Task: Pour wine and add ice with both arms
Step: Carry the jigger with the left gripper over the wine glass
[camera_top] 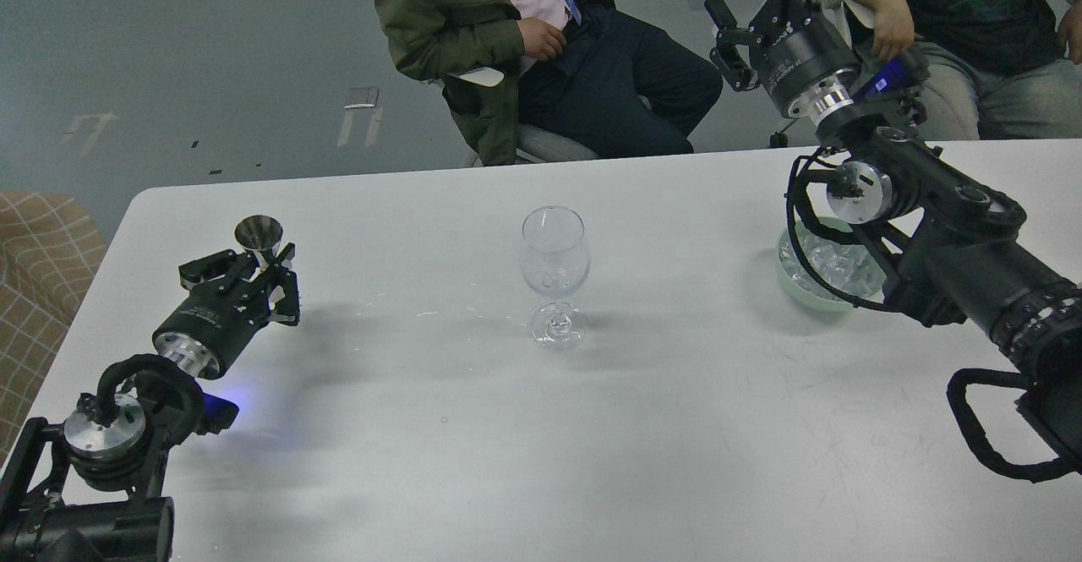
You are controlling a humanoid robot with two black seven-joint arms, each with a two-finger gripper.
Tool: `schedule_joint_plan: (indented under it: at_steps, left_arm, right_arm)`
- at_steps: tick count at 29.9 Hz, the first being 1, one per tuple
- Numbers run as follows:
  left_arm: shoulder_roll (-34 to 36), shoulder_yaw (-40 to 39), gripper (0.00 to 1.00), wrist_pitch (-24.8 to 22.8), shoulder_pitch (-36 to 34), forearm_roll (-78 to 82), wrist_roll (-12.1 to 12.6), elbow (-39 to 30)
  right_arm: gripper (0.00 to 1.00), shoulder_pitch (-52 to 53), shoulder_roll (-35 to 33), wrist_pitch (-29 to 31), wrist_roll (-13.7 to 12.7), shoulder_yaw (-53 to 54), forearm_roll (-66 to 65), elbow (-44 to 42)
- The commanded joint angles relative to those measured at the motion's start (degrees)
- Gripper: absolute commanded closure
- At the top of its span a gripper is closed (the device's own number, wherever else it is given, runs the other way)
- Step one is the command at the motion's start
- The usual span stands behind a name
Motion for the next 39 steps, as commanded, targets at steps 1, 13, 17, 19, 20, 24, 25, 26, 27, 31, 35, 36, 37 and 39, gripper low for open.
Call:
schedule_joint_plan:
  at_steps: [1, 13, 17, 19, 20, 24, 25, 26, 27, 31, 35, 36, 37, 39]
  left_arm:
    - [1.88, 2.47, 1.0, 4.62, -0.12, 0.1, 1.02, -4.75]
    - [5.4, 13.29, 1.0, 15.96, -8.9, 0.71, 1.73, -9.69]
    - [4.96, 17.07, 1.0, 18.61, -11.55, 2.3, 2.43, -9.69]
    - [4.7, 19.0, 1.0, 19.57, -12.68, 2.65, 2.74, -10.03]
    - [4.7, 19.53, 1.0, 19.92, -13.04, 2.65, 2.74, -10.39]
    - [4.7, 21.91, 1.0, 22.21, -15.06, 2.74, 2.74, -13.02]
    - [4.78, 22.17, 1.0, 22.39, -15.15, 2.74, 2.74, -13.29]
    - [4.79, 22.26, 1.0, 22.48, -15.24, 2.74, 2.74, -13.73]
    - [4.79, 22.35, 1.0, 22.82, -15.24, 2.74, 2.74, -14.69]
    - [5.49, 23.58, 1.0, 23.44, -15.24, 3.7, 2.74, -17.94]
    - [5.4, 23.93, 1.0, 23.53, -14.8, 6.24, 2.74, -20.4]
    - [5.31, 23.93, 1.0, 23.71, -14.71, 6.77, 2.74, -20.84]
    - [5.4, 23.93, 1.0, 23.71, -14.8, 7.04, 2.74, -21.11]
    - [5.4, 23.93, 1.0, 23.88, -14.8, 7.22, 2.74, -21.46]
  right_arm:
    - [0.0, -0.01, 0.0, 0.01, 0.0, 0.0, 0.0, 0.02]
    - [0.0, -0.01, 0.0, 0.01, 0.0, 0.0, 0.0, 0.11]
    - [0.0, -0.27, 0.0, 0.01, 0.0, 0.0, 0.0, 0.02]
    - [0.0, -0.36, 0.0, 0.01, 0.0, 0.0, 0.0, 0.11]
    - [0.0, -0.36, 0.0, 0.01, 0.0, 0.0, 0.0, 0.02]
    - [0.0, -0.18, 0.0, 0.01, 0.0, 0.0, 0.0, 0.11]
    - [0.0, -0.1, 0.0, 0.01, 0.0, 0.0, 0.0, 0.11]
    - [0.0, -0.1, 0.0, 0.1, 0.0, 0.0, 0.0, 0.11]
    - [0.0, -0.1, 0.0, 0.01, 0.0, 0.0, 0.0, 0.11]
    - [0.0, -0.27, 0.0, 0.1, 0.0, 0.0, 0.0, 0.11]
    - [0.0, -0.45, 0.0, 0.01, 0.0, 0.0, 0.0, 0.11]
    - [0.0, -0.36, 0.0, 0.01, 0.0, -0.08, 0.0, 0.11]
    - [0.0, -0.36, 0.0, 0.01, 0.0, -0.08, 0.0, 0.11]
    - [0.0, -0.36, 0.0, 0.1, 0.0, -0.08, 0.0, 0.11]
